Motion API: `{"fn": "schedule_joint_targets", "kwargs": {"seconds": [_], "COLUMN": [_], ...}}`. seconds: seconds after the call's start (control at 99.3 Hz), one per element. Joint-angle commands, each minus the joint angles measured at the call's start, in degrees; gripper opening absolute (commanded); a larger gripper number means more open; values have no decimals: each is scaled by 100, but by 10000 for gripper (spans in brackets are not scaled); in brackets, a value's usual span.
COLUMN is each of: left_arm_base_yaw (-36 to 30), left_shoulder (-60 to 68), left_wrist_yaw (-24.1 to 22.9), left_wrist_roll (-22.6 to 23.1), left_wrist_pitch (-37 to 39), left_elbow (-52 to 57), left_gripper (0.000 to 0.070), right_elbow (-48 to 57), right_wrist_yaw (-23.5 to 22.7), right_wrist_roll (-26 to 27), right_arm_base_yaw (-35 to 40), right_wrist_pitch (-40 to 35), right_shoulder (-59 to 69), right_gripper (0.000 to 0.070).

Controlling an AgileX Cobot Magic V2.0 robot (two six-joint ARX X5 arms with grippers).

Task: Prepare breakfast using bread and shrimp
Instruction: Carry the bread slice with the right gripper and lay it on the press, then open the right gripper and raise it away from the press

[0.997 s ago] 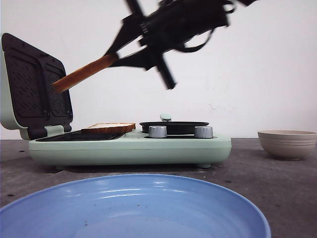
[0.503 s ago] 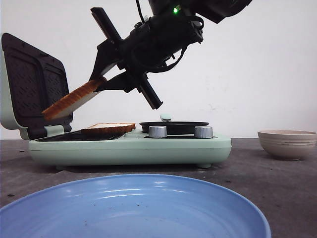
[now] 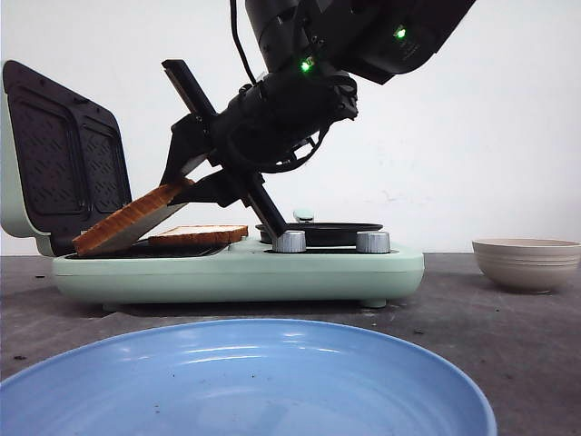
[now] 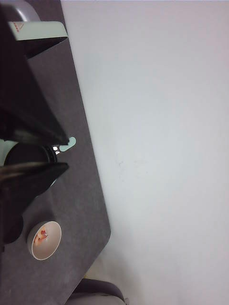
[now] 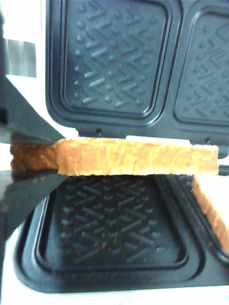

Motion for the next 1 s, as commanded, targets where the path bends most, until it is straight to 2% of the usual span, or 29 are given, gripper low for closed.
{"fn": "schedule_joint_targets", "kwargs": {"seconds": [0.0, 0.05, 0.091, 0.161, 0.272, 0.322, 0.483, 0.654, 0.735, 0.946, 0.986], "left_arm_base_yaw": [-66, -74, -81, -83, -83, -83, -81, -81, -81, -81, -79], "left_shoulder": [35, 35, 35, 35, 35, 35, 35, 35, 37, 79, 94], "left_wrist_yaw": [-9, -9, -9, -9, -9, -9, -52, -52, -52, -122, -234], "left_wrist_roll": [72, 72, 72, 72, 74, 81, 140, 140, 140, 149, 197], "left_wrist_pitch": [55, 55, 55, 57, 57, 55, 50, 48, 52, -24, -90], "left_elbow": [85, 85, 85, 85, 85, 85, 85, 85, 85, 85, 85], "left_gripper": [10, 10, 10, 10, 10, 10, 10, 10, 11, 11, 11], "right_elbow": [142, 155, 168, 173, 173, 173, 175, 175, 175, 278, 280], "right_wrist_yaw": [42, 39, 26, -59, -122, -157, -393, -229, -243, -544, -525], "right_wrist_roll": [61, 85, 120, 133, -37, -184, -640, -1316, -1606, -1709, -1777], "right_arm_base_yaw": [61, 61, 61, 61, 61, 59, -105, -289, -332, -337, -361], "right_wrist_pitch": [118, 109, 111, 111, -4, -122, -452, -1180, -1294, -1272, -1279], "right_shoulder": [96, 96, 96, 96, 96, 79, -92, -404, -492, -535, -603], "right_gripper": [141, 275, 353, 438, 618, 666, 670, 670, 670, 667, 636]}}
